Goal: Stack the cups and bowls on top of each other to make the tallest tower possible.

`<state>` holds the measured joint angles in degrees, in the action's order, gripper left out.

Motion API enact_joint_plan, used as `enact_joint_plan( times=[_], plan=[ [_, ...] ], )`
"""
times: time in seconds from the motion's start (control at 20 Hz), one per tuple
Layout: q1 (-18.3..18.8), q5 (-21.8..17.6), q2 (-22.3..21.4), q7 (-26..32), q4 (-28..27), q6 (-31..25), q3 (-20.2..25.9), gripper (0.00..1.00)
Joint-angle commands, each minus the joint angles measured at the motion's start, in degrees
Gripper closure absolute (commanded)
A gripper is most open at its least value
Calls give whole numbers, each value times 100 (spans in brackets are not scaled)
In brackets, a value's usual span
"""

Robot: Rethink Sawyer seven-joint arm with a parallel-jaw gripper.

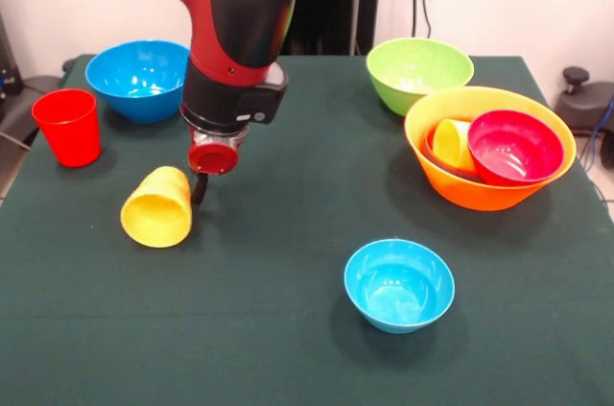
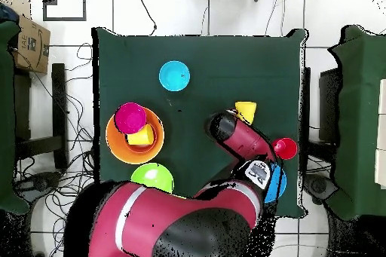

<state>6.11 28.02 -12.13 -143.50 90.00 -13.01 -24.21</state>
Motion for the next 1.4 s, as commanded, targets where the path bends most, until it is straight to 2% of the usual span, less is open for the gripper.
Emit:
enact_joint_plan(
  times=[0.05,0.55,0.75,1.05,1.2,1.4],
  plan=[
    [159,-155,419,-456,-8,203,940,0],
    [279,-270,384,-276,-76,153,911,0],
    [219,-282,237,-252,-44,-23,838,0],
    [-80,-245,-556,-350,392,-445,820,0],
    [-318,-297,-992,-327,375,-1000,504,0],
    [-407,-427,-1295,-221,74,-1903,178,0]
  ],
)
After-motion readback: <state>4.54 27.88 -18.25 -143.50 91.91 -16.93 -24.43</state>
